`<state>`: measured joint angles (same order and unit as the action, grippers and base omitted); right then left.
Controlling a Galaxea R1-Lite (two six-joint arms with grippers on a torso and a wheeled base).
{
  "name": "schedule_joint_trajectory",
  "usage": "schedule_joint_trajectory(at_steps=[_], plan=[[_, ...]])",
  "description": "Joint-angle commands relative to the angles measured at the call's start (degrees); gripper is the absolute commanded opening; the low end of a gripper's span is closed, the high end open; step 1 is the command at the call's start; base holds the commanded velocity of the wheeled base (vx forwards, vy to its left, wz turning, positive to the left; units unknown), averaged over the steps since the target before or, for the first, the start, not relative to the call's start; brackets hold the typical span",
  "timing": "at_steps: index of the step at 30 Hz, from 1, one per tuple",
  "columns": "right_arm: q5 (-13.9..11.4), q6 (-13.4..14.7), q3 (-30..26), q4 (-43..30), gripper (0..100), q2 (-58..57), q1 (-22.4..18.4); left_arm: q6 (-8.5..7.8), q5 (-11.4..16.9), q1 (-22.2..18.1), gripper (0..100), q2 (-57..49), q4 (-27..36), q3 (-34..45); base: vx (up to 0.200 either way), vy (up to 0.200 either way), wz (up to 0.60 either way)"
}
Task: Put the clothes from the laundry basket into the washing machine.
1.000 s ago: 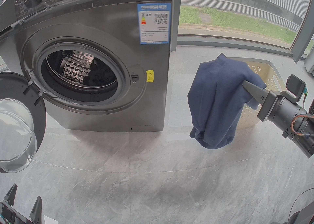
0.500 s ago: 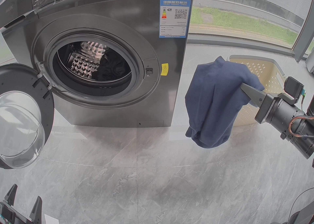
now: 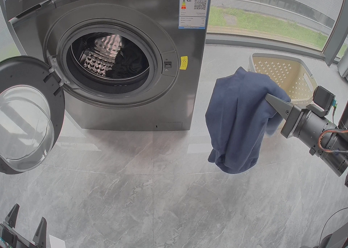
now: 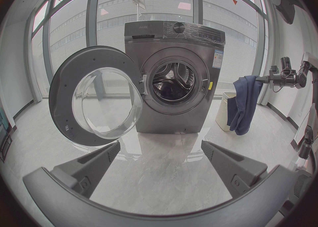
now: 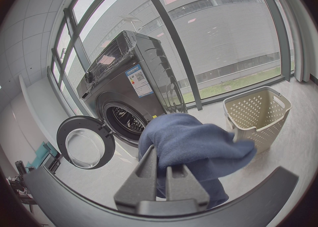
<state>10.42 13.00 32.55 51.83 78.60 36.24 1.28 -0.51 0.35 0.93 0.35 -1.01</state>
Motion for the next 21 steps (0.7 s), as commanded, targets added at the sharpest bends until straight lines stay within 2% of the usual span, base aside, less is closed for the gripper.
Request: schedule_joint_trajectory(at_steps=[1, 21], plan=[[-0.05, 0.01, -0.03, 0.11, 0, 0.5, 0.06, 0.04, -0.02, 0.0, 100, -0.57, 0.0, 0.84, 0.0, 0.2, 0.0], [-0.05, 0.01, -0.21, 0.11, 0, 0.58, 0.06, 0.04, -0.02, 0.0, 100, -0.57, 0.0, 0.84, 0.0, 0.2, 0.0]])
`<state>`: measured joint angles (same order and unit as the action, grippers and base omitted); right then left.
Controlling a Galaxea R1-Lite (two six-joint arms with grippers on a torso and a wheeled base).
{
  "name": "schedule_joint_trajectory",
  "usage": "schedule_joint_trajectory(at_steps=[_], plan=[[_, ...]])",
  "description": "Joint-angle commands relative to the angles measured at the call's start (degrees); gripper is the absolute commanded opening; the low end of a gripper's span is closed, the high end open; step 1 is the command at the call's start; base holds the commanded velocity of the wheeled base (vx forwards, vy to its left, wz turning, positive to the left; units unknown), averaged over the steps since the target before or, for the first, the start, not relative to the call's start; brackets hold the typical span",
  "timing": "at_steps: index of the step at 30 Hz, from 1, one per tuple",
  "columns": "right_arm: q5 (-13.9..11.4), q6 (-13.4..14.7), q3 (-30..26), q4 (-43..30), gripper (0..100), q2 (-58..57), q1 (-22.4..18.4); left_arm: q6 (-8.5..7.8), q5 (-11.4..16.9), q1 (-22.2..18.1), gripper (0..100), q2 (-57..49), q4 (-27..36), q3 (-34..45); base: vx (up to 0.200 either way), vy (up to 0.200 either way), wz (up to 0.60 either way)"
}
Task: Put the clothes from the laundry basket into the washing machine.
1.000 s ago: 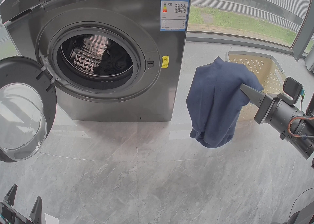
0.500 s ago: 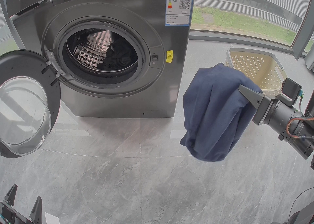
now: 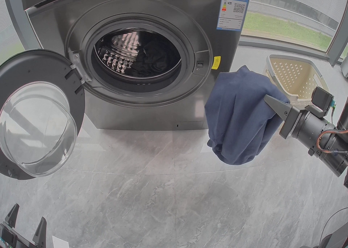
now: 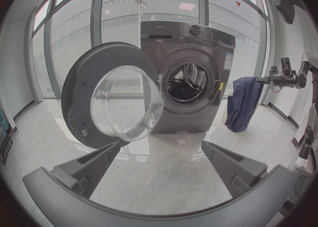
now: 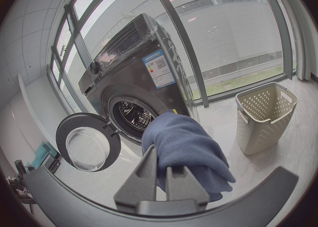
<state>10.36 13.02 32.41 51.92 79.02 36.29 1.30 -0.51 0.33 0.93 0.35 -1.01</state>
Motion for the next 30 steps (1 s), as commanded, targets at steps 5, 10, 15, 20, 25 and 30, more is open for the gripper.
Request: schedule_joint_trajectory(at_steps=[5, 10, 15, 20, 25, 30], plan=[[0.01, -0.01, -0.07, 0.02, 0, 0.17, 0.01, 0.01, -0.02, 0.02, 100, -0.57, 0.0, 0.84, 0.0, 0.2, 0.0], [0.01, 0.08, -0.07, 0.02, 0, 0.17, 0.01, 0.1, -0.02, 0.02, 100, -0.57, 0.0, 0.84, 0.0, 0.04, 0.0], [0.01, 0.08, -0.07, 0.02, 0, 0.17, 0.01, 0.1, -0.02, 0.02, 100, -0.57, 0.0, 0.84, 0.0, 0.0, 0.0], [0.01, 0.08, -0.16, 0.02, 0, 0.17, 0.01, 0.1, -0.02, 0.02, 100, -0.57, 0.0, 0.84, 0.0, -0.2, 0.0], [0.01, 0.08, -0.16, 0.02, 0, 0.17, 0.01, 0.19, -0.02, 0.02, 100, -0.49, 0.0, 0.84, 0.0, -0.16, 0.0], [0.01, 0.08, -0.69, -0.15, 0, 0.17, 0.01, 0.28, -0.02, 0.02, 100, -0.57, 0.0, 0.84, 0.0, 0.0, 0.0]])
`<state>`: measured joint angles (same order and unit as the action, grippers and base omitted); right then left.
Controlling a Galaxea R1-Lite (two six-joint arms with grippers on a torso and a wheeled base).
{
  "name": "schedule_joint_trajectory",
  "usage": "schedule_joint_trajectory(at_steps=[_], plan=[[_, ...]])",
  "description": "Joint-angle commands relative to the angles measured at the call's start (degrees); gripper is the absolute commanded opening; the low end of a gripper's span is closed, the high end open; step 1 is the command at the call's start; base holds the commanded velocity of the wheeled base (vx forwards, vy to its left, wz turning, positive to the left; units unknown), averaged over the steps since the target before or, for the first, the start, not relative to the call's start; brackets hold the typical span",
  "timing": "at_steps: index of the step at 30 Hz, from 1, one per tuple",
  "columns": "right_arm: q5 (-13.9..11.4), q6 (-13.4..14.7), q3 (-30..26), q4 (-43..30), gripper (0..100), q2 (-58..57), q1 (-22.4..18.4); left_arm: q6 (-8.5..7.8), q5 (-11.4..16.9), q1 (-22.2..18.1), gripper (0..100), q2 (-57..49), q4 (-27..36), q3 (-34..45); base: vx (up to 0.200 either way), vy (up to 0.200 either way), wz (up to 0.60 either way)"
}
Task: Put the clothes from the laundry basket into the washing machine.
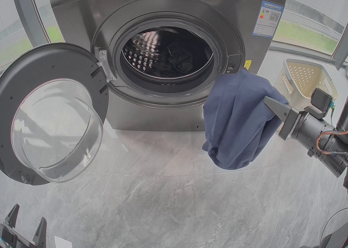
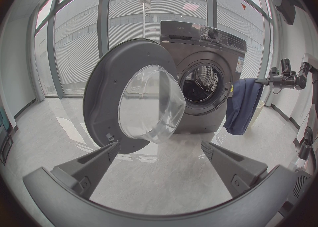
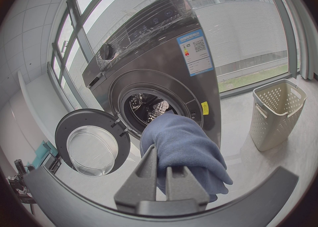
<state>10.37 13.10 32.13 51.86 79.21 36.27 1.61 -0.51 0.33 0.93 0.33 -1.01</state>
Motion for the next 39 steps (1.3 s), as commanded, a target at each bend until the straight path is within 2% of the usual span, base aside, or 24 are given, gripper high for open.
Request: schedule_joint_trajectory(at_steps=[1, 6, 10, 14, 18, 25, 31, 36, 39], plan=[[-0.09, -0.01, -0.58, -0.09, 0, -0.03, 0.03, -0.12, -0.02, 0.02, 100, -0.57, 0.02, 0.84, 0.0, 0.0, 0.0], [-0.09, -0.01, -0.85, -0.09, 0, 0.33, 0.03, -0.12, -0.02, 0.02, 100, -0.57, 0.02, 0.84, 0.0, 0.0, 0.0], [-0.09, -0.01, -1.2, 0.0, 0, 0.33, 0.12, -0.03, -0.02, 0.02, 100, -0.57, 0.02, 0.84, 0.0, 0.2, 0.0], [-0.09, 0.69, -1.11, 0.17, 0, 0.33, 2.32, -0.2, -0.1, 0.02, 100, -0.57, -0.07, 0.92, 0.0, 0.1, 0.0], [0.61, 1.22, 1.79, 0.17, 0, 2.17, 5.13, -1.52, -0.45, -0.07, 100, -0.75, -0.24, 1.01, 0.0, 0.0, 0.0], [0.88, 0.87, 3.9, 0.17, 0, 4.81, 7.94, -1.35, -0.28, -0.07, 100, -0.66, -0.24, 1.01, 0.0, 0.0, 0.0], [0.52, 0.87, 4.52, 0.17, 0, 6.39, 8.29, -1.17, -0.28, -0.07, 100, -0.66, -0.24, 1.01, 0.0, -0.1, 0.0], [0.61, 1.4, 7.77, 0.44, 0, 11.22, 9.61, -1.35, -0.37, -0.15, 100, -0.66, -0.24, 1.01, 0.0, 0.0, 0.0], [1.05, 1.48, 10.05, 2.98, 0, 14.3, 9.52, -1.52, -0.28, -0.07, 100, -0.66, -0.24, 1.01, 0.0, 0.0, 0.0]])
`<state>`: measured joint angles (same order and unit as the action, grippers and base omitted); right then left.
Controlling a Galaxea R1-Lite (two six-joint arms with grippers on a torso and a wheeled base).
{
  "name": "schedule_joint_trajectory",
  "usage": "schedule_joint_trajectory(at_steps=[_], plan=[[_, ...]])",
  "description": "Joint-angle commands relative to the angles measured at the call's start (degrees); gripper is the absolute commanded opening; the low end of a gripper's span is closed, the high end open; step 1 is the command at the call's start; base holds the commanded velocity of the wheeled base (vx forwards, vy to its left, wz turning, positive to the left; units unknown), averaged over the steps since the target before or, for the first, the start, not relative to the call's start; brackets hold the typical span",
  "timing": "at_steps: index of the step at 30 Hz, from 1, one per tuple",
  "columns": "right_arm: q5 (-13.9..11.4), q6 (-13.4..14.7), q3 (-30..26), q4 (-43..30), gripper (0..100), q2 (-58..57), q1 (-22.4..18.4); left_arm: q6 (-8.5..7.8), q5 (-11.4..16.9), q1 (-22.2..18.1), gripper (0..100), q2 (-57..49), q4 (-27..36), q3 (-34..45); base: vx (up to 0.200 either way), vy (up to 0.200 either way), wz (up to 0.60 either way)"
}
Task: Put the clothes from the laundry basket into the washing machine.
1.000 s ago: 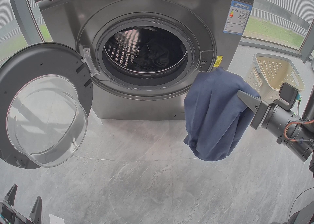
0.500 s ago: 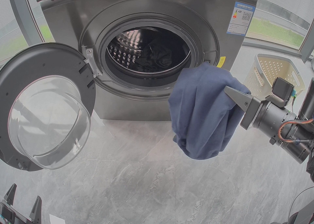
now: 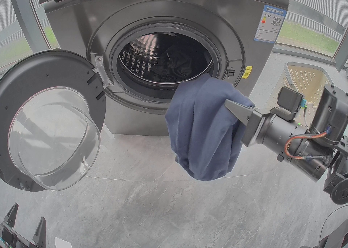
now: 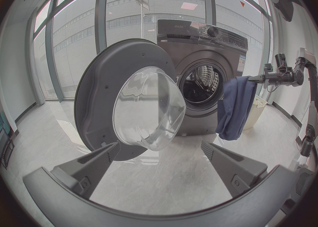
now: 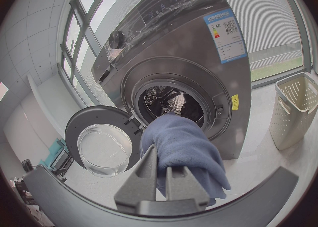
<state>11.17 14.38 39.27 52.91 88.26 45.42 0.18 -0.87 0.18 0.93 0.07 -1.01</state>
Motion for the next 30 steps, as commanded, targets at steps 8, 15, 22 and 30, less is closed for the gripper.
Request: schedule_joint_trajectory(at_steps=[8, 15, 22, 30], plan=[[0.87, 0.12, 9.16, 8.88, 0, 12.73, 0.63, -0.01, 1.13, -0.27, 100, -0.57, -4.91, -4.09, 0.0, 0.0, 0.0], [1.93, 0.03, 15.05, 12.66, 0, 19.58, 0.54, 1.66, 18.53, 3.24, 100, 12.96, -1.57, -12.0, 0.0, 0.0, 0.0], [3.16, -0.41, 15.93, 14.07, 0, 21.08, 0.02, 1.05, 24.24, 5.97, 100, 30.54, -11.06, -9.97, 0.0, 0.0, 0.0], [6.24, -0.41, 16.98, 14.07, 0, 19.32, -0.07, 1.22, 25.04, 14.58, 100, 54.01, -27.67, -10.5, 0.0, 0.0, 0.0]])
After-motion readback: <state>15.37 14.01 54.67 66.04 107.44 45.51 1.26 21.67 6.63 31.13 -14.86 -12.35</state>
